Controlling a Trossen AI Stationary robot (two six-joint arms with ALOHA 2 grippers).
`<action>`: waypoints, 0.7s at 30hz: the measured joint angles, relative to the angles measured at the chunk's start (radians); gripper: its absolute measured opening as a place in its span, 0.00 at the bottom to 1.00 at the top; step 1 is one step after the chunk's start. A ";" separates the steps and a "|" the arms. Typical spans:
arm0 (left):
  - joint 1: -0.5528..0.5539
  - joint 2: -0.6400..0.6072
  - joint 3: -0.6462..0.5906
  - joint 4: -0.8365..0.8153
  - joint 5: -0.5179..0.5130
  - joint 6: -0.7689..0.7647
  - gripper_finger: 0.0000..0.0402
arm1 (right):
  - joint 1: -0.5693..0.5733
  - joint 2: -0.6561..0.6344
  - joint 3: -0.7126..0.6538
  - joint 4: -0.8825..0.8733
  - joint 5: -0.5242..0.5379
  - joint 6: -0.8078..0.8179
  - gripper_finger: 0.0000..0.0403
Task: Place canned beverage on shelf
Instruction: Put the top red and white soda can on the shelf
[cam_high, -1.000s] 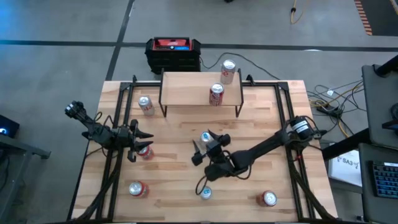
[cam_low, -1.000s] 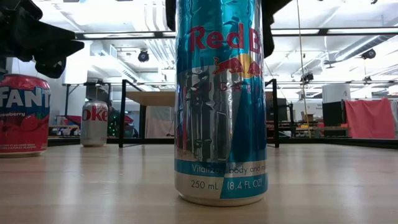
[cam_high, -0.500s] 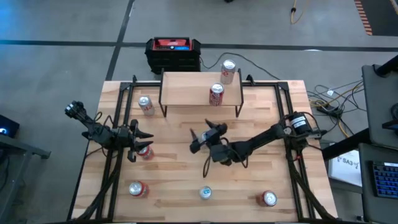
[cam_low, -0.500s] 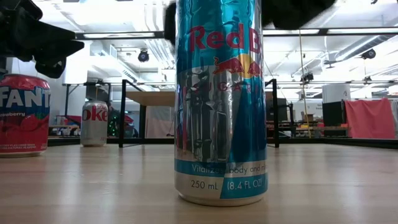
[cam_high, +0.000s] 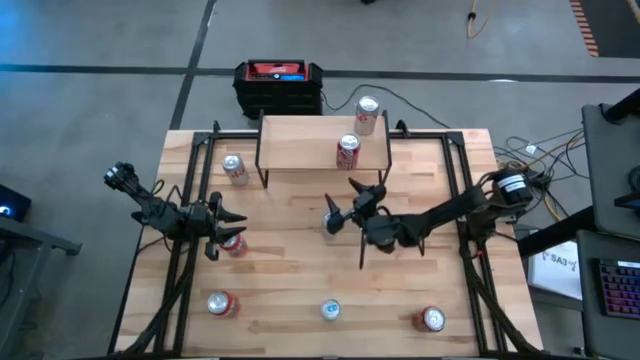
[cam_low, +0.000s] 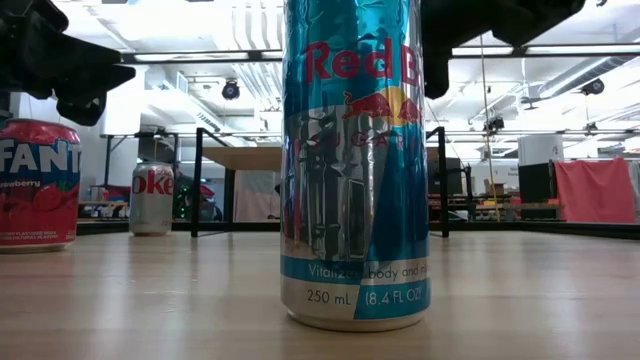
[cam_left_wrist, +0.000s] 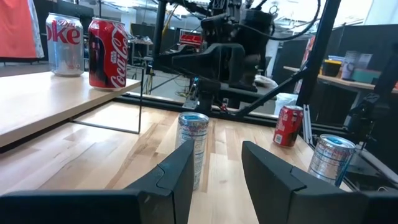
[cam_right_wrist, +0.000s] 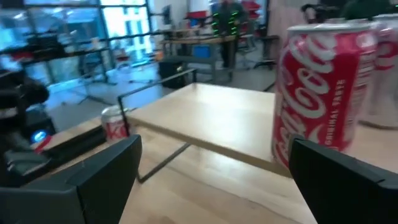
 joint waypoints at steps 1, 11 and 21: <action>0.000 0.000 0.000 0.000 0.000 0.000 0.29 | -0.006 -0.007 -0.011 -0.001 -0.032 0.000 0.94; 0.000 0.000 0.000 0.001 0.000 0.000 0.29 | -0.055 -0.025 -0.042 0.000 -0.125 -0.013 0.94; 0.000 0.000 0.000 0.000 0.000 0.000 0.29 | -0.054 -0.024 -0.042 -0.022 0.077 0.008 0.94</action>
